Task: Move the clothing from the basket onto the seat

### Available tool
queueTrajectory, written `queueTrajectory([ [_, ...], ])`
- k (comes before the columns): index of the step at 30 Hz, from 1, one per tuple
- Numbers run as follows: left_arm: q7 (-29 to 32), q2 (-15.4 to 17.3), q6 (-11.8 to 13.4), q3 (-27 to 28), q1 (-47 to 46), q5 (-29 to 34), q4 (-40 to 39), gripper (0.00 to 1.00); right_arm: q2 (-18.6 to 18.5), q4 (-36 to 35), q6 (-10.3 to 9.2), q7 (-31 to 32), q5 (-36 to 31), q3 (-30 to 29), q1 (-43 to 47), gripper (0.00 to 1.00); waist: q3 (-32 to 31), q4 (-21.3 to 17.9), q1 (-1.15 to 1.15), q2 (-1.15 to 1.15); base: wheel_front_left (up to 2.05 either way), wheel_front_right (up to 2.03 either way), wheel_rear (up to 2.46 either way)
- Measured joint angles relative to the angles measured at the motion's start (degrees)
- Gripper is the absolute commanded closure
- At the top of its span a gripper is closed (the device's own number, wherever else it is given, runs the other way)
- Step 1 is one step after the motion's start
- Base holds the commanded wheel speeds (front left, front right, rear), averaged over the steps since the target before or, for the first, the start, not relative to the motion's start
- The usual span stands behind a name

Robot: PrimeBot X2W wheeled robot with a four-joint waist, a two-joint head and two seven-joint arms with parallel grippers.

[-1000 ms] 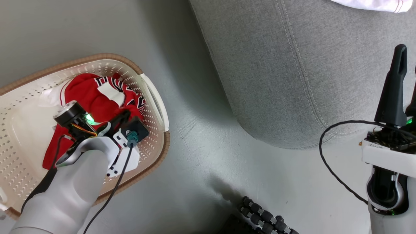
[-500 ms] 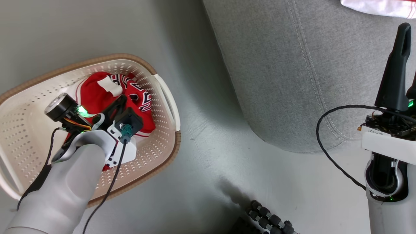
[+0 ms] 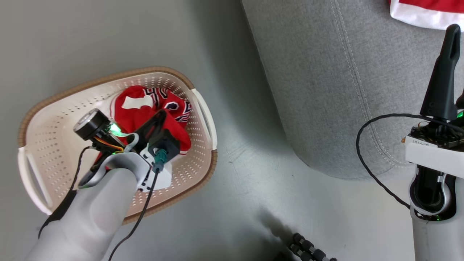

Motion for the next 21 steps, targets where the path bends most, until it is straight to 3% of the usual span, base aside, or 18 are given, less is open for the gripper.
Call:
queueTrajectory([
  [11,-0.1,0.5,1.1,-0.1,3.6,-1.6,-10.1,1.0,-0.1,0.5,0.0,0.0,-2.9,-0.3,0.0,0.0,-3.5,2.8,0.0,0.0,0.0,0.0,0.0],
  [21,-0.1,2.3,4.7,3.0,8.1,-5.4,-18.9,1.0,-0.1,1.3,0.0,0.0,-6.3,-0.5,0.0,0.0,-7.2,5.8,0.0,0.0,0.0,0.0,0.0],
])
